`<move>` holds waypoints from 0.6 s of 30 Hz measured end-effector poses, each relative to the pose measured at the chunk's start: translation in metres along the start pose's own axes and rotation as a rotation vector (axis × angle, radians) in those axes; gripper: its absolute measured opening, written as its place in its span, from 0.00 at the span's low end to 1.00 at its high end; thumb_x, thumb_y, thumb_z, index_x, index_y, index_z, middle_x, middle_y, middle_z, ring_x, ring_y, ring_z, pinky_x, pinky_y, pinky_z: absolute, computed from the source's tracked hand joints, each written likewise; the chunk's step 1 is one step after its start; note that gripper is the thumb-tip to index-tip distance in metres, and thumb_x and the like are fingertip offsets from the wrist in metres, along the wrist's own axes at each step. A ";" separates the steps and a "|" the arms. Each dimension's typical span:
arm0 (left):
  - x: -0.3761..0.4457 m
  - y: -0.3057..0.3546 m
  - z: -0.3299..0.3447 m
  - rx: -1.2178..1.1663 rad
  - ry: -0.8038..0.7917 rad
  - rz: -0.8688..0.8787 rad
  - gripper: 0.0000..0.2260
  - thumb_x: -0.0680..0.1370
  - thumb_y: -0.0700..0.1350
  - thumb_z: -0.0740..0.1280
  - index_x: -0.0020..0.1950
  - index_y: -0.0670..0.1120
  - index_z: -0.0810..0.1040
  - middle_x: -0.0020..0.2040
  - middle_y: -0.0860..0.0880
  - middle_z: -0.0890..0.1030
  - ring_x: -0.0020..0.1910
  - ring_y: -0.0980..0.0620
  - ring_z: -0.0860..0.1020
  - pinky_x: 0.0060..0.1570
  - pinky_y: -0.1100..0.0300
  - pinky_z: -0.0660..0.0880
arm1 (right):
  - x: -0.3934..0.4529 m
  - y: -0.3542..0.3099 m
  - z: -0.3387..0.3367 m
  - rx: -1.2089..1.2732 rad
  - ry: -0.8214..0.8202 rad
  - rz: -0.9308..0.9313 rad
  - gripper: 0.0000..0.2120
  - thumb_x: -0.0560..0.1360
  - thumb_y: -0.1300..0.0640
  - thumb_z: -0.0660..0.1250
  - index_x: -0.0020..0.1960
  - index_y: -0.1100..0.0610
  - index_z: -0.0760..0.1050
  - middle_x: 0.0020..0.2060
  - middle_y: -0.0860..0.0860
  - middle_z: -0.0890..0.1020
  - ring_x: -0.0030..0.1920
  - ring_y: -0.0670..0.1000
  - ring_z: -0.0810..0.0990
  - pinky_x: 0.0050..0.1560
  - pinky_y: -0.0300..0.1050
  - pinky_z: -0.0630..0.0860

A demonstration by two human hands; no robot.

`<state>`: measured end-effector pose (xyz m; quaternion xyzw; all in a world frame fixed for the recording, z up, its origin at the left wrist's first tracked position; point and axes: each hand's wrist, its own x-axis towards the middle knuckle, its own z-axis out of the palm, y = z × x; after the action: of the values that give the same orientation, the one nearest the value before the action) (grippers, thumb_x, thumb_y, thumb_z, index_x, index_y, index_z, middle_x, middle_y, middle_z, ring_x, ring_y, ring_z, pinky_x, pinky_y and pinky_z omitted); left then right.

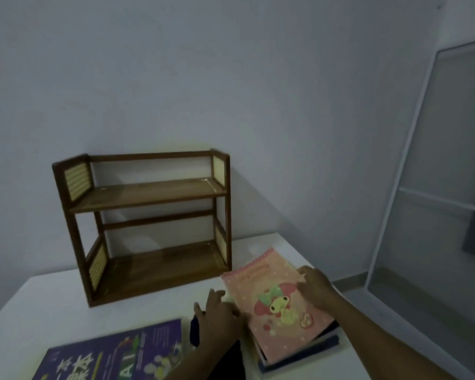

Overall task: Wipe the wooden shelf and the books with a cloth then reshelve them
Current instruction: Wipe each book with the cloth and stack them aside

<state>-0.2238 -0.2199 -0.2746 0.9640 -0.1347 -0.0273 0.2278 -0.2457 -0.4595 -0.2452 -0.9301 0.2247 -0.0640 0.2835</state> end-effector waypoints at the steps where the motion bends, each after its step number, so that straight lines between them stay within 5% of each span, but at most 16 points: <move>1: 0.000 0.000 0.000 0.022 0.010 0.002 0.17 0.75 0.62 0.63 0.58 0.55 0.81 0.77 0.51 0.60 0.78 0.51 0.49 0.73 0.39 0.42 | 0.001 0.004 0.003 -0.046 -0.018 -0.001 0.19 0.76 0.61 0.61 0.67 0.58 0.71 0.62 0.59 0.75 0.57 0.58 0.78 0.52 0.43 0.76; 7: 0.002 -0.012 -0.015 0.258 0.089 0.177 0.34 0.78 0.65 0.53 0.79 0.48 0.51 0.80 0.47 0.47 0.78 0.49 0.42 0.74 0.42 0.39 | -0.013 -0.009 0.003 -0.330 0.005 -0.063 0.22 0.78 0.55 0.60 0.71 0.54 0.65 0.66 0.57 0.67 0.65 0.59 0.70 0.62 0.50 0.70; 10: 0.002 -0.031 -0.035 0.340 0.158 0.168 0.48 0.68 0.73 0.28 0.79 0.45 0.47 0.80 0.47 0.44 0.78 0.50 0.40 0.74 0.43 0.39 | -0.027 -0.037 0.002 -0.283 -0.011 -0.177 0.24 0.79 0.52 0.60 0.74 0.53 0.63 0.67 0.57 0.66 0.65 0.59 0.70 0.64 0.51 0.70; 12: -0.002 -0.049 -0.054 0.367 0.189 0.147 0.57 0.59 0.73 0.19 0.79 0.44 0.47 0.80 0.47 0.44 0.78 0.50 0.39 0.73 0.44 0.38 | -0.039 -0.059 0.006 -0.287 -0.029 -0.249 0.25 0.79 0.50 0.61 0.74 0.54 0.63 0.69 0.57 0.66 0.67 0.59 0.69 0.66 0.52 0.69; 16: -0.029 -0.088 -0.095 0.386 0.214 0.086 0.38 0.78 0.68 0.42 0.79 0.44 0.46 0.80 0.47 0.44 0.78 0.50 0.39 0.74 0.45 0.37 | -0.072 -0.098 0.029 -0.163 -0.107 -0.383 0.25 0.77 0.51 0.61 0.73 0.51 0.64 0.70 0.55 0.66 0.67 0.58 0.70 0.66 0.51 0.70; 18: -0.048 -0.106 -0.110 0.380 0.244 0.067 0.35 0.80 0.65 0.46 0.79 0.43 0.47 0.80 0.47 0.44 0.78 0.50 0.39 0.74 0.45 0.37 | -0.092 -0.112 0.046 -0.149 -0.166 -0.444 0.25 0.78 0.50 0.62 0.74 0.50 0.64 0.72 0.54 0.64 0.70 0.56 0.66 0.68 0.50 0.67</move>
<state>-0.2317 -0.0687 -0.2242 0.9807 -0.1408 0.1229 0.0575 -0.2730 -0.3119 -0.2204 -0.9770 -0.0051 -0.0315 0.2107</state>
